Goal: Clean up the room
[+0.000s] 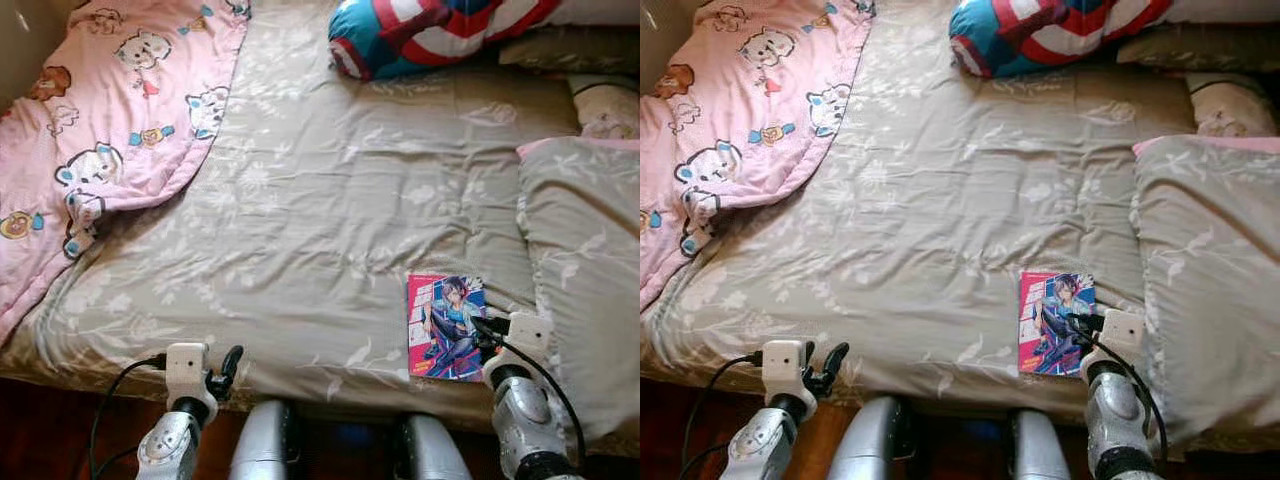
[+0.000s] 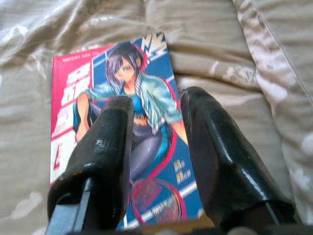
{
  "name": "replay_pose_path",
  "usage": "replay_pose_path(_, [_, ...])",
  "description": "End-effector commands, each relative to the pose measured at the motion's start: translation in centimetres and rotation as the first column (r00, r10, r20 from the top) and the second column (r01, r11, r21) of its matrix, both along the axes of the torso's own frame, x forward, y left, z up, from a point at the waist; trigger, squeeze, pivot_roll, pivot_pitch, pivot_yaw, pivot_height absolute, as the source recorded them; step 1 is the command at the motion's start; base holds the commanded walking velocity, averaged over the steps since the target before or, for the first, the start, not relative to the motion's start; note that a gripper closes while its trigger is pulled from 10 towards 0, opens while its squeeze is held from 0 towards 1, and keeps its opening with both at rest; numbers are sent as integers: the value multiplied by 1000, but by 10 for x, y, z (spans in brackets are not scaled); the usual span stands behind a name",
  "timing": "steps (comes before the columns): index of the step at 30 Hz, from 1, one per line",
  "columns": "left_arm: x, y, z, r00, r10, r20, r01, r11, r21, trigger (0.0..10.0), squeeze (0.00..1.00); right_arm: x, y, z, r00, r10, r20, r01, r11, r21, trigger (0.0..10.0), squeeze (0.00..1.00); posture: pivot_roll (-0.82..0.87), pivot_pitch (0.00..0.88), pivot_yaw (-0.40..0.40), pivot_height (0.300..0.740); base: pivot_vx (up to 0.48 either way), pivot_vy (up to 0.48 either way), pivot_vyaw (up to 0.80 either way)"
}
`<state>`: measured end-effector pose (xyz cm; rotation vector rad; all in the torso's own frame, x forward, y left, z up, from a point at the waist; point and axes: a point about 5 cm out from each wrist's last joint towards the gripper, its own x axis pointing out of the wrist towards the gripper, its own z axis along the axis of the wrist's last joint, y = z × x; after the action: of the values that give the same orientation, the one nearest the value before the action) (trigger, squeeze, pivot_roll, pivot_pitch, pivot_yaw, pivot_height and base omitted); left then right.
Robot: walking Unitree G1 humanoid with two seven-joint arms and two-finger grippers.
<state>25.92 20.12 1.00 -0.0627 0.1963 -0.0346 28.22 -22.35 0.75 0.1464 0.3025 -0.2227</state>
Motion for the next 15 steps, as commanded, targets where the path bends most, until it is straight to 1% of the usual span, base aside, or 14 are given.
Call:
replay_pose_path(1, [-11,4,-12,998,42,-47,-43,999,-19,10000,0,-15,3,-16,998,-1,-69,2,1000,10,10000,0,24,213,32,663,0,0,0])
replay_pose_path(2, [-12,6,-16,995,74,-68,-77,996,-37,10000,0,-21,9,-24,995,12,-100,-10,1000,21,10000,0,17,195,22,663,0,0,0])
replay_pose_path(4, [-13,7,-18,994,84,-75,-87,995,-42,10000,0,-23,11,-26,994,16,-105,-13,999,29,10000,0,15,193,21,663,0,0,0])
replay_pose_path(5, [-13,7,-20,990,100,-94,-105,993,-49,10000,0,-25,16,-29,992,39,-118,-34,999,39,10000,0,9,184,18,672,0,0,0])
replay_pose_path(9, [-17,7,-27,985,113,-134,-120,992,-47,10000,0,-31,20,-37,985,61,-164,-54,997,48,10000,0,3,168,14,692,0,0,0])
replay_pose_path(13, [-25,5,-37,974,115,-193,-124,992,-33,10000,0,-37,24,-45,968,100,-229,-90,994,54,10000,0,-9,145,7,712,0,0,0])
replay_pose_path(14, [-28,4,-41,968,118,-221,-129,991,-39,10000,0,-40,26,-48,961,111,-254,-99,993,61,10000,0,-7,138,6,722,0,0,0])
replay_pose_path(15, [-28,4,-41,968,118,-221,-129,991,-39,10000,0,-40,26,-48,961,111,-254,-99,993,61,10000,0,-7,138,6,722,0,0,0])
